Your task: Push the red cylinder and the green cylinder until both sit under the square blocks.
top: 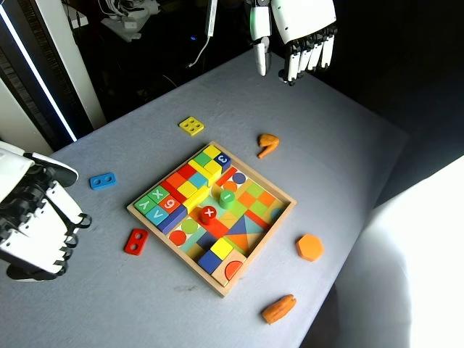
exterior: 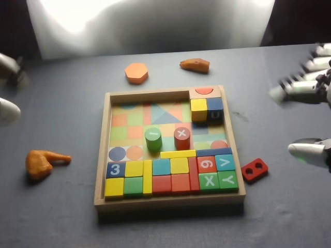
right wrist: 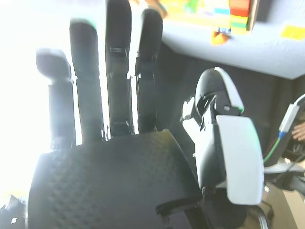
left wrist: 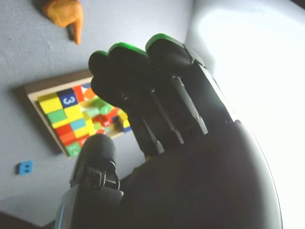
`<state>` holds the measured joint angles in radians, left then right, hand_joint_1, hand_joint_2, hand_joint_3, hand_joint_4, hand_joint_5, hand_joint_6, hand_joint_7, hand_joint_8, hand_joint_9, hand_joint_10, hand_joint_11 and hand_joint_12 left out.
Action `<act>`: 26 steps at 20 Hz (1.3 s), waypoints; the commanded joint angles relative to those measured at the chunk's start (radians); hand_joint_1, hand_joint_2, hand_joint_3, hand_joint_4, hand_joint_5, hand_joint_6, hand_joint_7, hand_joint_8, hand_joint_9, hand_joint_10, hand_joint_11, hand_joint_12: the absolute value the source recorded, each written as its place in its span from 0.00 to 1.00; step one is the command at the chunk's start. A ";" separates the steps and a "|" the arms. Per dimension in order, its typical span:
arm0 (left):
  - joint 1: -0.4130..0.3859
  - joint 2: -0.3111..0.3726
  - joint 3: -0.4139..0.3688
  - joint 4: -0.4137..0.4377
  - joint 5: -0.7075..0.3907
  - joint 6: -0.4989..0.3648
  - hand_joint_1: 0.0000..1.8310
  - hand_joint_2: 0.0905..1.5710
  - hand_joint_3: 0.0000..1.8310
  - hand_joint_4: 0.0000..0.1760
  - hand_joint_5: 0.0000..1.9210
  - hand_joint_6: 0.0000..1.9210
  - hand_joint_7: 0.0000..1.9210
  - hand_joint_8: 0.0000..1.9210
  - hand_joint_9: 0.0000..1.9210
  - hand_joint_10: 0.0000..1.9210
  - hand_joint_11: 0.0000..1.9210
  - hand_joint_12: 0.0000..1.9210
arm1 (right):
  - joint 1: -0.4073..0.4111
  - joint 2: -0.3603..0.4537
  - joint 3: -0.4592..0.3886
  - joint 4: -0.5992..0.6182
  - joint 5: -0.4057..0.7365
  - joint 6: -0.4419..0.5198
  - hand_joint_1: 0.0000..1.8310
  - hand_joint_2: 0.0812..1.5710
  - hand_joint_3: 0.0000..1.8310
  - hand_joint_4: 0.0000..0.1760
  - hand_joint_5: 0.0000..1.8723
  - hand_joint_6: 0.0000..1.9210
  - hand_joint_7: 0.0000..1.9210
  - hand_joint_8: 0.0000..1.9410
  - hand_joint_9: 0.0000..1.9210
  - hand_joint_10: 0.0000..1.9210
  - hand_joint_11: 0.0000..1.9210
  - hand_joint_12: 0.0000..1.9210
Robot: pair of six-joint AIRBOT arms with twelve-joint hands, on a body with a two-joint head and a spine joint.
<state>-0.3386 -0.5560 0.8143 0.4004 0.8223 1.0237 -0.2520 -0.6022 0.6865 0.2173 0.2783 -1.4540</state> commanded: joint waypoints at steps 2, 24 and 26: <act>-0.009 0.011 0.000 0.031 -0.081 0.004 0.06 0.83 0.01 0.22 0.04 0.00 0.04 0.00 0.03 0.00 0.00 0.11 | -0.001 0.000 0.001 -0.003 0.134 -0.007 0.01 0.73 0.02 0.00 0.07 0.06 0.09 0.00 0.03 0.09 0.00 0.19; 0.085 0.032 -0.038 0.005 -0.027 -0.199 0.06 0.84 0.00 0.20 0.07 0.00 0.07 0.00 0.06 0.00 0.00 0.15 | 0.058 -0.561 0.296 0.390 0.225 -0.382 0.00 0.75 0.00 0.00 0.48 0.05 0.07 0.00 0.00 0.01 0.00 0.00; 0.097 0.035 -0.038 0.005 -0.027 -0.217 0.05 0.84 0.00 0.20 0.07 0.00 0.07 0.00 0.06 0.00 0.00 0.14 | 0.067 -0.590 0.310 0.392 0.248 -0.383 0.00 0.75 0.00 0.00 0.48 0.04 0.07 0.00 0.00 0.01 0.00 0.00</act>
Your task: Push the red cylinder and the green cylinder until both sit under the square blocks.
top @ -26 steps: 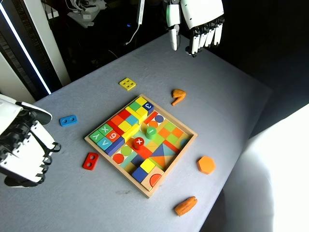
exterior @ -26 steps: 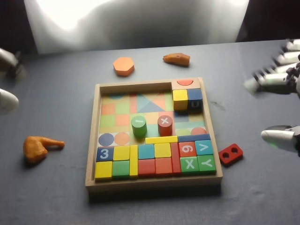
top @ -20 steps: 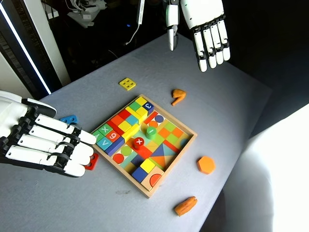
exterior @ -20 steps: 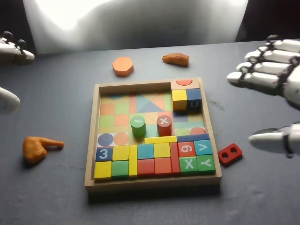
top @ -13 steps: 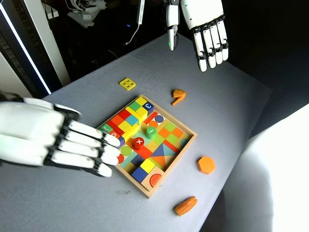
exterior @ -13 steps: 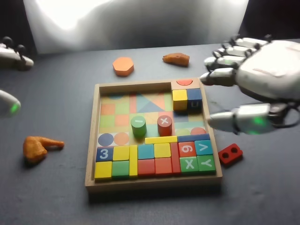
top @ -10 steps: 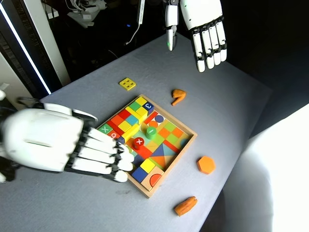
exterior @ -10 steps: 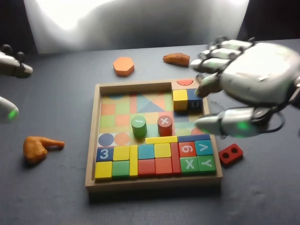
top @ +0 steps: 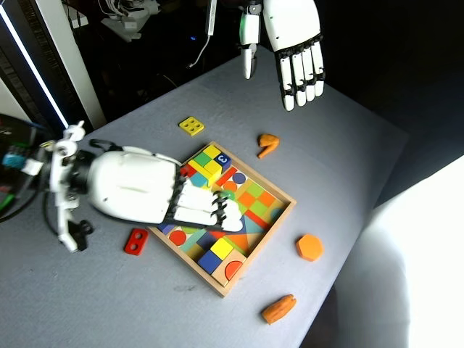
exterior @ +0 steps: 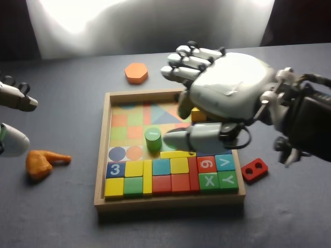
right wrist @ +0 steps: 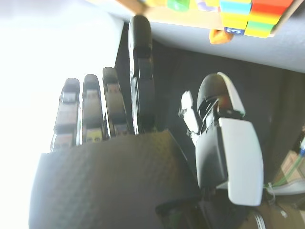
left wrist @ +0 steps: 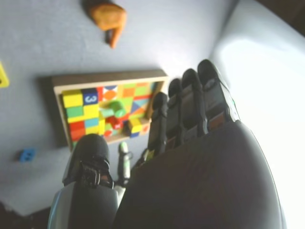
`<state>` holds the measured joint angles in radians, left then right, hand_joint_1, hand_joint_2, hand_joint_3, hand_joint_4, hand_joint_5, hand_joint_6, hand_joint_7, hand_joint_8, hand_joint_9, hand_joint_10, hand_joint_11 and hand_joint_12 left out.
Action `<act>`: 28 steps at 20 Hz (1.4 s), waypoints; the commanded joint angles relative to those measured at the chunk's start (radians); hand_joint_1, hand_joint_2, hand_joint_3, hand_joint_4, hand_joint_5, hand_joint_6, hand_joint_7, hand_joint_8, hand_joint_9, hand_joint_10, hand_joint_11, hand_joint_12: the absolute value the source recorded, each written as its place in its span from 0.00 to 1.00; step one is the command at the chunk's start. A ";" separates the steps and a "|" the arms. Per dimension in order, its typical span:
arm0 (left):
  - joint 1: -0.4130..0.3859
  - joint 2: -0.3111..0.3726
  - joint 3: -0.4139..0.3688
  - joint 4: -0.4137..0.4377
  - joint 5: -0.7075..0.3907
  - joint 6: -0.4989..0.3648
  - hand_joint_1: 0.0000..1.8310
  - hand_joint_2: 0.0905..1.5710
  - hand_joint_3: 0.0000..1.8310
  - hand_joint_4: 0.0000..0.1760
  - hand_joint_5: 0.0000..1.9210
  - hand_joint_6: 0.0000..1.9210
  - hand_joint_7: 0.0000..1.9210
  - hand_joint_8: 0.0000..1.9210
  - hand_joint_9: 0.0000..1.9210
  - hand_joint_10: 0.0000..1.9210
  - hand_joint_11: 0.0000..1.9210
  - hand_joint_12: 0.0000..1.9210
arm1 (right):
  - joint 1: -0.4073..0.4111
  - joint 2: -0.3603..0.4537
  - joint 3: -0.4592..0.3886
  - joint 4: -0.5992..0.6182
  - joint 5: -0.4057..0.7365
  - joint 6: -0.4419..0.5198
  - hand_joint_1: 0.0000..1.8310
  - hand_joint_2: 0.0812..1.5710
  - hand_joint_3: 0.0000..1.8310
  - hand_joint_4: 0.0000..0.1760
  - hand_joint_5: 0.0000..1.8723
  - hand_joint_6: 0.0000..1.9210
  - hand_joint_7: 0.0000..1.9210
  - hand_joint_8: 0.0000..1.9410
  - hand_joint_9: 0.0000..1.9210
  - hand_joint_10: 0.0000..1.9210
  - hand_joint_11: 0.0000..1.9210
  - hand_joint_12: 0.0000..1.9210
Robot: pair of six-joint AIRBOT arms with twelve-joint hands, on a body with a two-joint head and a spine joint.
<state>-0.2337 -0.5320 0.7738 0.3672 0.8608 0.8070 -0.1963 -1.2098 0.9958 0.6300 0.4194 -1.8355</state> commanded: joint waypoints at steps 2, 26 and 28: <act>-0.007 0.011 0.002 0.038 -0.067 -0.008 0.06 0.84 0.00 0.19 0.08 0.00 0.07 0.00 0.06 0.00 0.00 0.16 | 0.013 -0.013 0.030 0.035 0.101 -0.002 0.01 0.74 0.00 0.00 0.48 0.04 0.07 0.00 0.00 0.01 0.00 0.00; 0.016 0.013 -0.001 0.037 -0.100 -0.068 0.04 0.84 0.00 0.21 0.07 0.00 0.06 0.00 0.06 0.00 0.00 0.13 | -0.041 -0.118 0.135 0.099 0.051 0.033 0.01 0.75 0.00 0.00 0.48 0.03 0.07 0.00 0.01 0.01 0.00 0.00; 0.016 0.013 0.000 0.037 -0.100 -0.068 0.06 0.84 0.00 0.17 0.08 0.00 0.07 0.00 0.06 0.00 0.00 0.14 | -0.047 -0.111 0.135 0.099 0.036 0.033 0.03 0.74 0.00 0.00 0.49 0.03 0.08 0.00 0.01 0.01 0.00 0.00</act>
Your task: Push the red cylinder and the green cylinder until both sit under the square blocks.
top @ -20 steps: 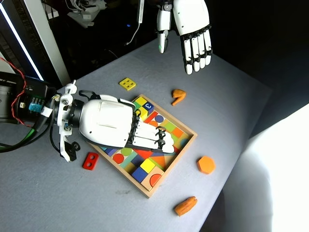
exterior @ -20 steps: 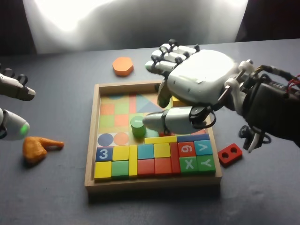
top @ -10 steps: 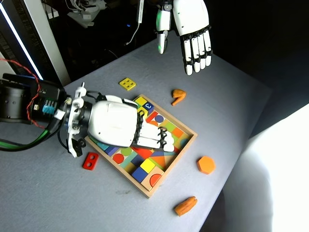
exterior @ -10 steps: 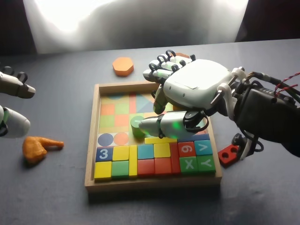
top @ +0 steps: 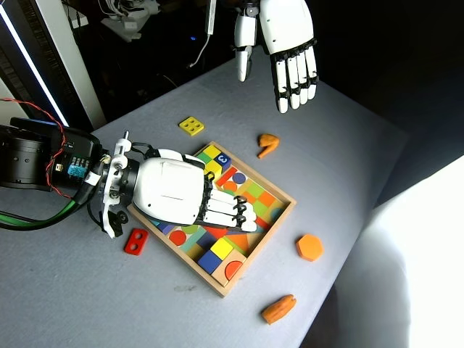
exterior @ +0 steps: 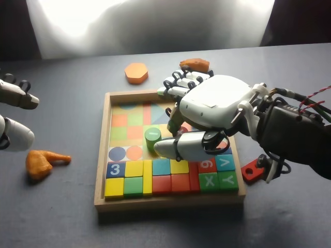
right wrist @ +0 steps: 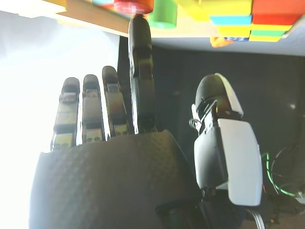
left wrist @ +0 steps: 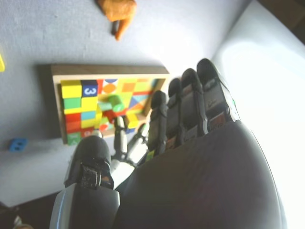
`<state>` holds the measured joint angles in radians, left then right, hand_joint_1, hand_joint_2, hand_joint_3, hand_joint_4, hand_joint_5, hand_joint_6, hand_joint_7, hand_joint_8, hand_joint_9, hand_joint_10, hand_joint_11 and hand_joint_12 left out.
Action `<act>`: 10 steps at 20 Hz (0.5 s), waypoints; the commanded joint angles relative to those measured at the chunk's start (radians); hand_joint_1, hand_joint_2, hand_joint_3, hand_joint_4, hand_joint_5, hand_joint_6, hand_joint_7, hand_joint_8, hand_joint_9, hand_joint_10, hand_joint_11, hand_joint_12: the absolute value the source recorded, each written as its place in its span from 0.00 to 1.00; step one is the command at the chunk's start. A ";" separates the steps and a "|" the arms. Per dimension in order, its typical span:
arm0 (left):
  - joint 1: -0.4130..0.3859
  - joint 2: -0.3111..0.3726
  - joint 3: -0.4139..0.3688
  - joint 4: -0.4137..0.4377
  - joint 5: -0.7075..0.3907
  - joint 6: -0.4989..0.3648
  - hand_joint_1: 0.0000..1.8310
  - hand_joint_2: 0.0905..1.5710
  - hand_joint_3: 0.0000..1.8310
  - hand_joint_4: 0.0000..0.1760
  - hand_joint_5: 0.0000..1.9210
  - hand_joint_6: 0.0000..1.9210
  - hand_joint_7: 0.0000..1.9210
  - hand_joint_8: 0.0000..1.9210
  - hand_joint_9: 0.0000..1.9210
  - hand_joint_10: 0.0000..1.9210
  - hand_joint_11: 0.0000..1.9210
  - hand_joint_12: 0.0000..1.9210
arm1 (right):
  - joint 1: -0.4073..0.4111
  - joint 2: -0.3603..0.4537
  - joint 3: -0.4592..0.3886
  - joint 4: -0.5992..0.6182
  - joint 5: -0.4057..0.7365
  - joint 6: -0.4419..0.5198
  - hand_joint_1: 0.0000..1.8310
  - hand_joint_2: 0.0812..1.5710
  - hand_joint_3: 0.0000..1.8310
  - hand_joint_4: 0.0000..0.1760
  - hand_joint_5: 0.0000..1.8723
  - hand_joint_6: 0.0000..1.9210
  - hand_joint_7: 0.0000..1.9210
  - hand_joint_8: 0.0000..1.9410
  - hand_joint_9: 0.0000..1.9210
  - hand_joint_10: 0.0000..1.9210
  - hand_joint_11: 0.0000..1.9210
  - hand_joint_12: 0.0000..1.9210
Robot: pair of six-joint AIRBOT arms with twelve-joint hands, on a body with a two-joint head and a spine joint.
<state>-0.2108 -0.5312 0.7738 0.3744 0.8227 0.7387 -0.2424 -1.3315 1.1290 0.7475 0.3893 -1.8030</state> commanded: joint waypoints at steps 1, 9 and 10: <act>-0.007 0.012 0.000 0.029 -0.062 0.001 0.06 0.84 0.00 0.17 0.08 0.00 0.07 0.00 0.06 0.00 0.00 0.13 | -0.005 0.017 0.002 -0.019 0.059 -0.003 0.04 0.74 0.00 0.00 0.50 0.04 0.08 0.01 0.02 0.01 0.00 0.00; -0.006 0.012 0.003 0.030 -0.062 0.001 0.04 0.84 0.00 0.23 0.09 0.00 0.07 0.00 0.06 0.00 0.00 0.19 | -0.005 0.075 -0.044 -0.019 0.041 -0.038 0.02 0.74 0.00 0.00 0.49 0.03 0.08 0.00 0.02 0.01 0.00 0.00; -0.006 0.012 0.003 0.030 -0.062 0.001 0.06 0.84 0.00 0.20 0.09 0.00 0.08 0.00 0.06 0.00 0.00 0.20 | -0.004 0.084 -0.051 -0.019 0.035 -0.039 0.02 0.74 0.00 0.00 0.49 0.03 0.09 0.00 0.02 0.01 0.00 0.00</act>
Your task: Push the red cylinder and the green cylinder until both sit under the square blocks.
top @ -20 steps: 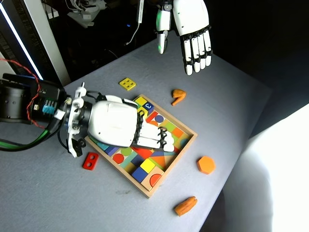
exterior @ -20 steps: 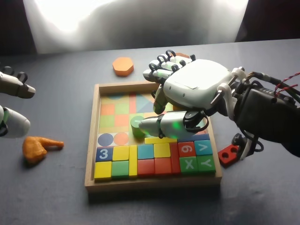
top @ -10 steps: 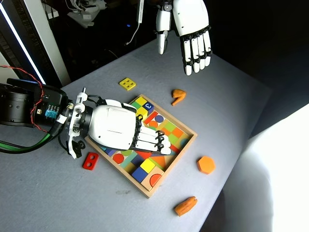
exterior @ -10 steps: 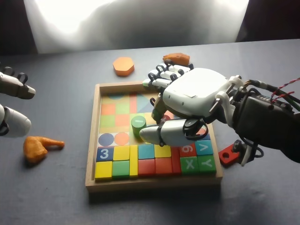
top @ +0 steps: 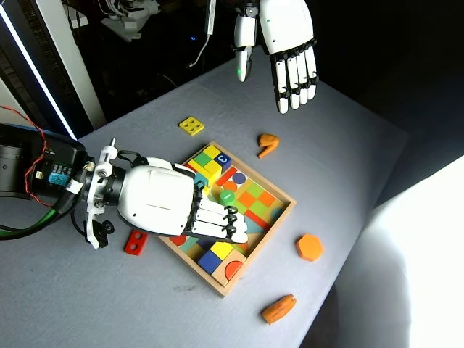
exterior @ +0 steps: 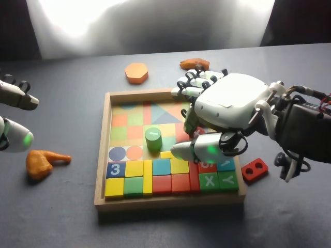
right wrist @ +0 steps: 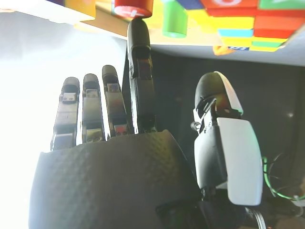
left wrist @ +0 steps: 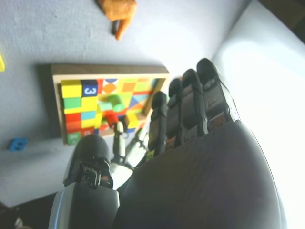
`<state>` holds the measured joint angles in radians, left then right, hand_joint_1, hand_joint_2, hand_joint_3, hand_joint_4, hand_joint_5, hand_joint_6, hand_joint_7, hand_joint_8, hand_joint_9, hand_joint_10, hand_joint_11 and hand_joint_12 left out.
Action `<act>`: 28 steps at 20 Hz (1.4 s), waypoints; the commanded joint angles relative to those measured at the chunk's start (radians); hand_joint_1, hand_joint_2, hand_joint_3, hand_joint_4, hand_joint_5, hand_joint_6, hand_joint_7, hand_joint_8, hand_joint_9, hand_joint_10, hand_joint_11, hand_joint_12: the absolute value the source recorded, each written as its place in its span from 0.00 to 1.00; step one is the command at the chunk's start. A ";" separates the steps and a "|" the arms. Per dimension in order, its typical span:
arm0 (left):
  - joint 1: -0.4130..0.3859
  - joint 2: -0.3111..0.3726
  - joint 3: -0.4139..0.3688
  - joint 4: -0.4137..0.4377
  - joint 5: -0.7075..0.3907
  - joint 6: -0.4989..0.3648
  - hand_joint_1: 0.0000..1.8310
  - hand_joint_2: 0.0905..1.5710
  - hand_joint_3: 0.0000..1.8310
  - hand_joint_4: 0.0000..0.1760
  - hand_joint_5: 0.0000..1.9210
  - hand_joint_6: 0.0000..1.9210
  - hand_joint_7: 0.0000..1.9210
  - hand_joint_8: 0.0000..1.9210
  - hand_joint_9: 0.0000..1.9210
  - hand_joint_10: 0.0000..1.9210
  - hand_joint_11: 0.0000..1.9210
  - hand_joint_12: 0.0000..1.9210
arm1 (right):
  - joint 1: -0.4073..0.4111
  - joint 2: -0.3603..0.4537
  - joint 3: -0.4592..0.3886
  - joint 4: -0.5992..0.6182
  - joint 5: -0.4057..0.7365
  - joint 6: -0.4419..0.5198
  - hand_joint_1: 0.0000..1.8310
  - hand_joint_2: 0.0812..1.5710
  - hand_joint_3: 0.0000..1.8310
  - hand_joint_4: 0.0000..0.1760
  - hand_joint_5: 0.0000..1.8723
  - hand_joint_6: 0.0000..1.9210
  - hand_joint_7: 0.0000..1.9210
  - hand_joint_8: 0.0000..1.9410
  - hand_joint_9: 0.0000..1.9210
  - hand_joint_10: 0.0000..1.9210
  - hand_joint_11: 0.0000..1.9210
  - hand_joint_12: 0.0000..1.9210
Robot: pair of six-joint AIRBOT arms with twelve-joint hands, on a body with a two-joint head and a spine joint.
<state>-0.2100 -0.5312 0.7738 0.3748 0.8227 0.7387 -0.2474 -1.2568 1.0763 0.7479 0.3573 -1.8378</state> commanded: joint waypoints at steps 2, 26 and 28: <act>-0.007 0.012 0.003 0.029 -0.062 0.001 0.06 0.84 0.00 0.20 0.08 0.00 0.07 0.00 0.06 0.00 0.00 0.18 | 0.002 0.029 -0.016 -0.019 0.056 -0.010 0.02 0.74 0.00 0.00 0.48 0.03 0.08 0.00 0.02 0.01 0.00 0.00; -0.007 0.012 0.006 0.030 -0.062 -0.005 0.07 0.84 0.00 0.18 0.09 0.00 0.08 0.00 0.06 0.00 0.00 0.21 | -0.004 0.120 -0.090 -0.020 0.046 -0.053 0.01 0.75 0.00 0.00 0.49 0.02 0.07 0.00 0.01 0.01 0.00 0.00; -0.007 0.012 0.007 0.030 -0.062 -0.005 0.07 0.85 0.00 0.17 0.09 0.00 0.07 0.00 0.06 0.00 0.00 0.17 | -0.015 0.123 -0.090 -0.020 0.046 -0.054 0.02 0.75 0.00 0.00 0.49 0.02 0.08 0.00 0.01 0.01 0.00 0.00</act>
<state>-0.2100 -0.5312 0.7750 0.3748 0.8230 0.7345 -0.2695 -1.1450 0.9863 0.7475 0.3244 -1.8893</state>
